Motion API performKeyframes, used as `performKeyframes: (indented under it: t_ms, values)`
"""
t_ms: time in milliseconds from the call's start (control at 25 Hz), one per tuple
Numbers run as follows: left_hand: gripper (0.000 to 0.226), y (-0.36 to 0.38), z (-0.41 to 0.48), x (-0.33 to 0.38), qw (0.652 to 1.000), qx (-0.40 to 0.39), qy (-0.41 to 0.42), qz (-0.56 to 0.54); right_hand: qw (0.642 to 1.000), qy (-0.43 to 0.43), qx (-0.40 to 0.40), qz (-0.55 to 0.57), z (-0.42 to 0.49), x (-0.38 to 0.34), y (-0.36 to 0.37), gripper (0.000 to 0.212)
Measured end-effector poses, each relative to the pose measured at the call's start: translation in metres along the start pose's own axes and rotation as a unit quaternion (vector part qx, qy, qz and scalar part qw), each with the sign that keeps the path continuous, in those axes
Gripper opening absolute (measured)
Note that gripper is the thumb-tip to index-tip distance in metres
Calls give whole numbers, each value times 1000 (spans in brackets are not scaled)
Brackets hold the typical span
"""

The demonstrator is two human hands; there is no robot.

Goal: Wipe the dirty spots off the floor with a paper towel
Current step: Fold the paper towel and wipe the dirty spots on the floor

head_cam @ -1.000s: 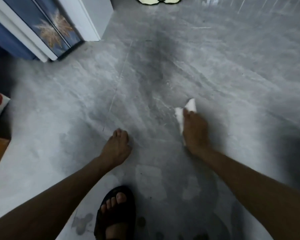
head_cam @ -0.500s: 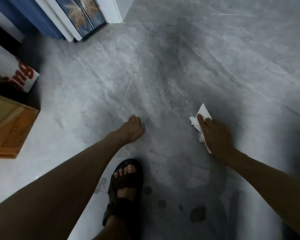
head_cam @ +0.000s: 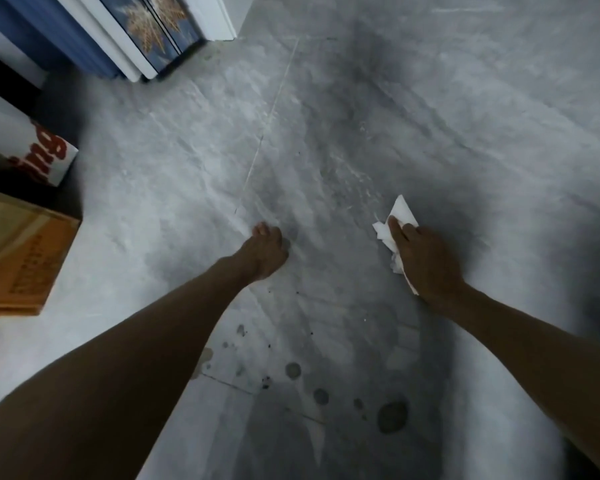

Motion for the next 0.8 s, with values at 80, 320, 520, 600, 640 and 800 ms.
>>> performKeyframes:
  t_ms: [80,320,520,600,640,800]
  values:
    - [40,3,1,-6,999,-14,29,-6,1000,-5,11,-9,-3,-2,-4,57]
    - [36,16,3,-15,995,52,87,20,995,44,88,-19,-19,-11,-7,57]
    - [51,28,10,-24,994,31,103,31,960,260,102,-36,-100,14,5,50]
    - [49,24,3,-29,991,19,131,-27,931,348,109,-24,-105,1,10,41]
    - [42,18,-3,-35,986,28,144,-76,919,375,121,-11,-97,-15,10,38]
    - [14,-2,-26,-90,970,95,165,-148,958,258,114,43,-33,-164,35,42]
Point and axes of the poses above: each hand's wrist, its own z-axis towards the middle knuckle, its own y-axis out of the palm, x = y × z, the point moved 6 cm from there along z, towards the middle knuckle, and after that the axes turned 6 degrees about z, right-handed, at the moved point
